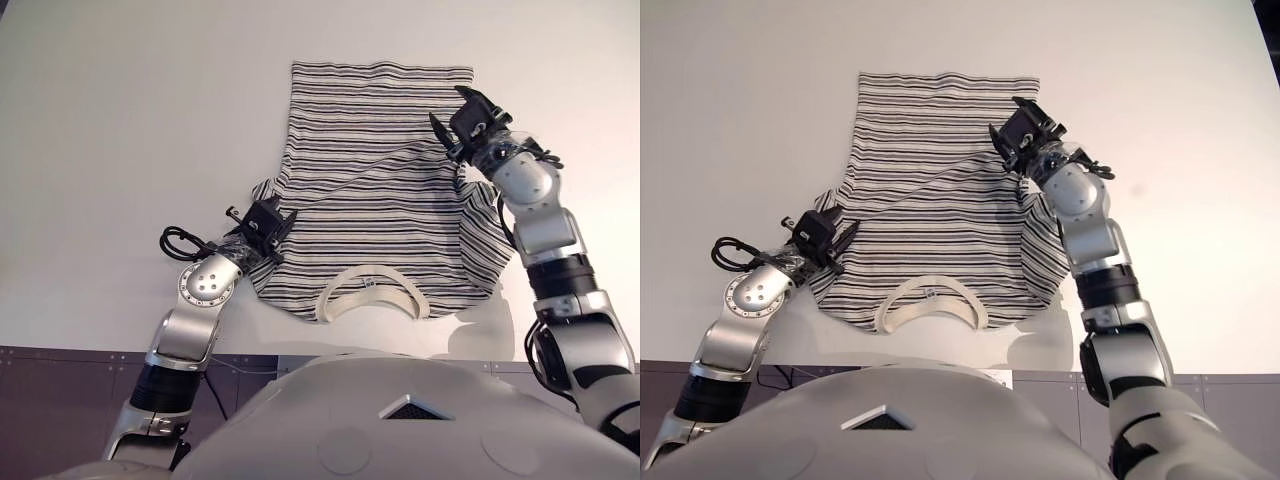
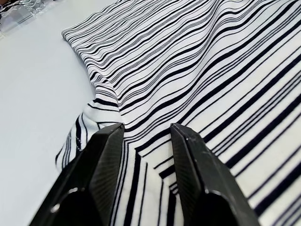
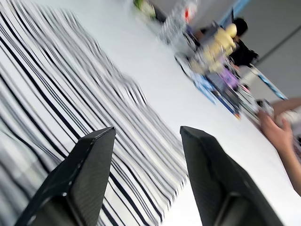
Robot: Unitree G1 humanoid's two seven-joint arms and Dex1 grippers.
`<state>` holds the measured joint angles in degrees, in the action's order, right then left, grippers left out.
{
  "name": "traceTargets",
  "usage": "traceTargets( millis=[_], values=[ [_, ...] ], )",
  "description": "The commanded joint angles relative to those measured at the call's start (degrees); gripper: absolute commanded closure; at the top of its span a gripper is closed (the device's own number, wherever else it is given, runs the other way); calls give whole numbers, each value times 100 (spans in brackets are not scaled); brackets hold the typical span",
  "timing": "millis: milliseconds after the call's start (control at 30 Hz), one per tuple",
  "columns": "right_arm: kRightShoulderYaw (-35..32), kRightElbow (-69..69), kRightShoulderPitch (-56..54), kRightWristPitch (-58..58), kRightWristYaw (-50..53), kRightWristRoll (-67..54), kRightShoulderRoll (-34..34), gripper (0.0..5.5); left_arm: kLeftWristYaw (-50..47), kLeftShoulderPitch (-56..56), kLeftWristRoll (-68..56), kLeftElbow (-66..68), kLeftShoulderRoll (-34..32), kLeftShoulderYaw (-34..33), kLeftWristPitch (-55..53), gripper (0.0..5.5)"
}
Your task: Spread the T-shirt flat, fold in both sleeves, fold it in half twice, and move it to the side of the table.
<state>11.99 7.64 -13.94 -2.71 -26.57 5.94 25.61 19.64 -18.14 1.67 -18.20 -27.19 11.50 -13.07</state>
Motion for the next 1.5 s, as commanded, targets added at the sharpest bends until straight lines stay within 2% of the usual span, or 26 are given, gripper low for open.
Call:
traceTargets(
  millis=[33, 133, 300, 467, 700, 800, 867, 933, 1033, 1100, 1167, 1200, 1267, 1367, 1500],
  values=[
    [-127, -1737, 1149, 406, -1734, -424, 1606, 298, -299, -27, 286, -526, 260, 23, -274, 369],
    [134, -1374, 1598, 105, -1443, 554, 2006, 298, -413, 80, 312, -595, 355, -198, -405, 369],
    [291, -957, 1852, 3, -792, 1335, 1901, 298, -464, -433, 310, -714, 306, -505, -485, 369],
    [-39, -1508, 2151, 308, -661, 1006, 1753, 298, -581, -913, 772, 10, -38, -731, 83, 369],
    [-239, -1947, 2071, 681, -539, 973, 1593, 298, -669, -827, 694, 181, 245, -802, 286, 369],
    [-670, -2508, 2007, 869, -398, 213, 1110, 298, -778, -780, 413, -328, 466, -1078, 363, 369],
    [-883, -3039, 1939, 1282, -350, -403, 704, 298, -971, -716, 654, -546, 405, -1281, 555, 369],
    [-802, -3330, 2046, 1393, -279, -404, 577, 298, -1323, -580, 1195, -436, 146, -1633, 719, 369],
    [-368, -3550, 2553, 1312, -130, 87, 564, 298, -1202, -392, 1653, 421, -851, -2193, 1405, 369],
    [-94, -3431, 2742, 1160, -4, 453, 579, 298, -700, -740, 1702, 942, -1657, -2269, 2481, 369],
    [57, -3225, 2701, 1101, 249, 754, 439, 298, -536, -1471, 2266, 1547, -2726, -2103, 4304, 369],
    [111, -3143, 2665, 1117, 399, 878, 333, 292, -588, -1619, 2722, 1949, -3262, -1904, 5101, 351],
    [192, -3031, 2638, 1081, 570, 1025, 223, 292, -538, -1581, 3172, 2498, -3824, -1654, 5839, 321],
    [339, -3000, 2664, 1040, 679, 1115, 37, 292, -283, -907, 3489, 3016, -3946, -1105, 6128, 288],
    [352, -3004, 2627, 1019, 679, 1149, -44, 292, -684, -117, 4237, 3068, -3458, -570, 6029, 253]
  ],
)
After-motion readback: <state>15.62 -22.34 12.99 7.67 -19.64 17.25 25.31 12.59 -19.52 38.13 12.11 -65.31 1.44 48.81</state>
